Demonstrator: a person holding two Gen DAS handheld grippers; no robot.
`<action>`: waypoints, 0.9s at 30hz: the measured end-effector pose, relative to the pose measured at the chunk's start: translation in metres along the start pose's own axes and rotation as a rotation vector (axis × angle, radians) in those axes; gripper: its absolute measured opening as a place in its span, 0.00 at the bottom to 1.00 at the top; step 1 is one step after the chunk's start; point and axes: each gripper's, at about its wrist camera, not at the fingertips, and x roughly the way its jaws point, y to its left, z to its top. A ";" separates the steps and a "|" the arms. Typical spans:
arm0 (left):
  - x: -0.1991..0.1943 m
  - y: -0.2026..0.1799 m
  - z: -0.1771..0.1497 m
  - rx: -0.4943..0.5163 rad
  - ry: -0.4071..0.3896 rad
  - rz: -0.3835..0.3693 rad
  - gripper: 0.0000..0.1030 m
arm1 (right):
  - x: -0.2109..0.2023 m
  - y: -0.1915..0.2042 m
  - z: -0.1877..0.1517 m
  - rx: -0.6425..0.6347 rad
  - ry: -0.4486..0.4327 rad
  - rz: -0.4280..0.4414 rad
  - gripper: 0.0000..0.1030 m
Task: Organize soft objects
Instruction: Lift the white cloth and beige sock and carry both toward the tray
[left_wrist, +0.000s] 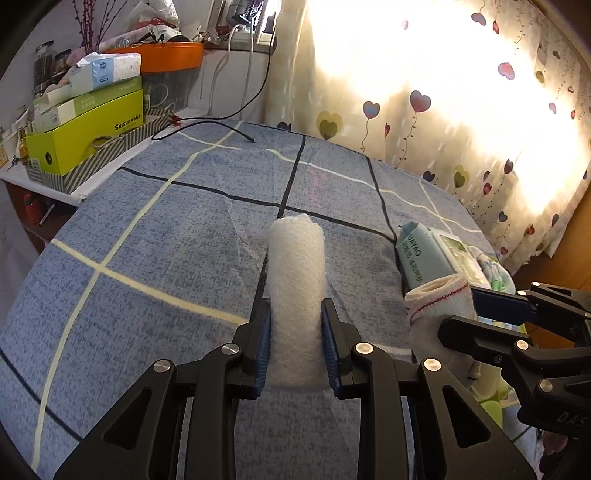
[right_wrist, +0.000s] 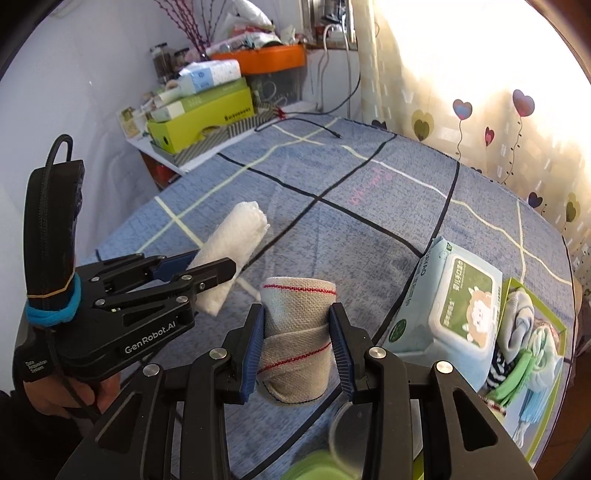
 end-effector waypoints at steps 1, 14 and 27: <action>-0.003 -0.001 -0.001 -0.002 -0.004 0.000 0.25 | -0.004 0.002 -0.003 0.003 -0.008 0.003 0.33; -0.044 -0.018 -0.016 0.032 -0.051 -0.059 0.25 | -0.048 0.016 -0.025 0.022 -0.090 0.021 0.33; -0.072 -0.044 -0.029 0.084 -0.074 -0.117 0.26 | -0.088 0.018 -0.055 0.049 -0.150 0.015 0.33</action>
